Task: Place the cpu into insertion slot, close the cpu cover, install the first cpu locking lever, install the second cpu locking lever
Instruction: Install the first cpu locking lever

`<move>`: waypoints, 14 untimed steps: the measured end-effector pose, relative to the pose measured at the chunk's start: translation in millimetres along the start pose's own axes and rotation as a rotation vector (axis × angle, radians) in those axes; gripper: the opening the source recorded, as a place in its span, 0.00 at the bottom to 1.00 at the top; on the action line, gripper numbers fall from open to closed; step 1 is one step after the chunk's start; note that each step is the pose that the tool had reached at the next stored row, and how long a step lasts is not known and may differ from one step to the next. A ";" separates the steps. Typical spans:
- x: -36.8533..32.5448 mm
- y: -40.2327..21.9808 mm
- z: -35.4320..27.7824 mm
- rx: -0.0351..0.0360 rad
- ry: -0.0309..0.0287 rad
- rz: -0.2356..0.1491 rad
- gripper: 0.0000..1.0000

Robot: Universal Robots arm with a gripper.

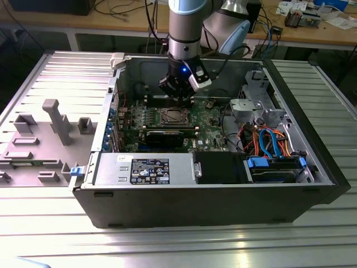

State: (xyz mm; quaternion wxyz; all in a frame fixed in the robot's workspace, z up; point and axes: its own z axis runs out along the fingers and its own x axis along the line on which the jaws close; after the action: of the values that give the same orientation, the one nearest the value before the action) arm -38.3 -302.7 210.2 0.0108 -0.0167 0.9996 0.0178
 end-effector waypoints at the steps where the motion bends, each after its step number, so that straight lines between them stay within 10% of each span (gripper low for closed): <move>1: 0.0 0.0 0.3 0.0000 0.0000 0.000 0.11; 14: -0.4 0.1 2.7 0.0002 0.0001 0.000 0.11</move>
State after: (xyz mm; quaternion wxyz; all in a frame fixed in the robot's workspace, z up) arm -37.8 -302.6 207.4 0.0108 -0.0167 0.9996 0.0177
